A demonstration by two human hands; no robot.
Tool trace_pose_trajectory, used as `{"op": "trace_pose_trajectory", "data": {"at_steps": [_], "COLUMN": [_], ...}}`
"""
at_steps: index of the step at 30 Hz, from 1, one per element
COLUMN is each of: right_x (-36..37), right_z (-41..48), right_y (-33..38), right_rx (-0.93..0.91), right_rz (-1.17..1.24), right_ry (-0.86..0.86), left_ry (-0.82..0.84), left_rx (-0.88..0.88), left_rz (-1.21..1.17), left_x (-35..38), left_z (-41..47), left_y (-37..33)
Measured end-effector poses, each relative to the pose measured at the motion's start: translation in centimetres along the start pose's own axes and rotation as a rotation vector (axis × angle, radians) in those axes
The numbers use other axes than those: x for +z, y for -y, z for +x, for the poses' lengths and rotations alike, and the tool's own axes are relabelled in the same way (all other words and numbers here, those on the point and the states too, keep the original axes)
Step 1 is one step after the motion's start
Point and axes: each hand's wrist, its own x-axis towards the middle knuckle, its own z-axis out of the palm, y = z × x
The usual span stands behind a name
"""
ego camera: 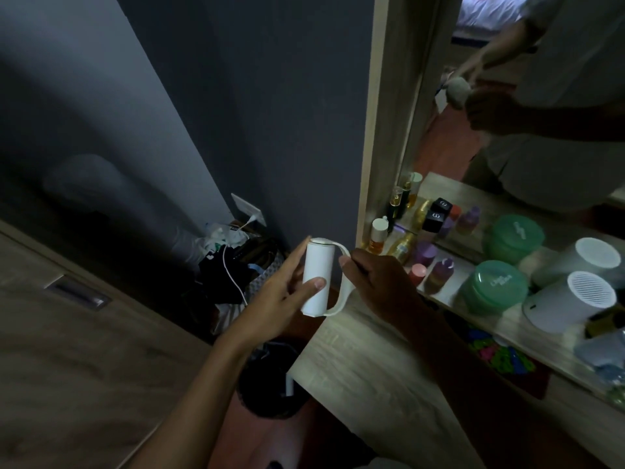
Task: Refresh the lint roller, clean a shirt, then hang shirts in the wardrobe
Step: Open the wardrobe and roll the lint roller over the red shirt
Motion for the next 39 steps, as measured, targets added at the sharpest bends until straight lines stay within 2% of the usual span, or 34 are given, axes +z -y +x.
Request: {"op": "trace_pose_trajectory", "data": {"at_steps": [5, 9, 14, 21, 24, 28, 33, 39], "right_x": [1.8, 5.7, 12.7, 22.3, 26.5, 30.9, 33.8, 34.8], "right_z": [1.5, 3.0, 5.3, 8.4, 9.3, 10.1, 10.6, 11.2], "right_y": [1.8, 4.7, 10.4, 19.9, 22.9, 25.6, 27.4, 27.6], "right_rx": [0.106, 0.082, 0.033, 0.014, 0.078, 0.201, 0.323, 0.390], "right_rz": [0.161, 0.165, 0.121, 0.230, 0.252, 0.261, 0.266, 0.323], "right_ry": [0.231, 0.381, 0.401, 0.484, 0.444, 0.433, 0.396, 0.333], "left_ry": [-0.143, -0.340, -0.561, -0.746, -0.847, -0.835, -0.734, -0.676], "left_rx": [-0.002, 0.005, -0.007, -0.133, -0.207, -0.309, -0.509, -0.608], "left_rz": [0.064, 0.185, 0.304, 0.012, 0.091, 0.342, 0.618, 0.727], "left_x": [-3.0, -6.8, -13.3, -25.4, -30.8, -36.4, -39.9, -40.2], "left_z": [-0.9, -3.3, -7.4, -13.6, -15.5, -16.2, -14.8, -11.7], "left_y": [1.7, 3.1, 5.1, 9.5, 12.9, 17.9, 22.2, 23.7]}}
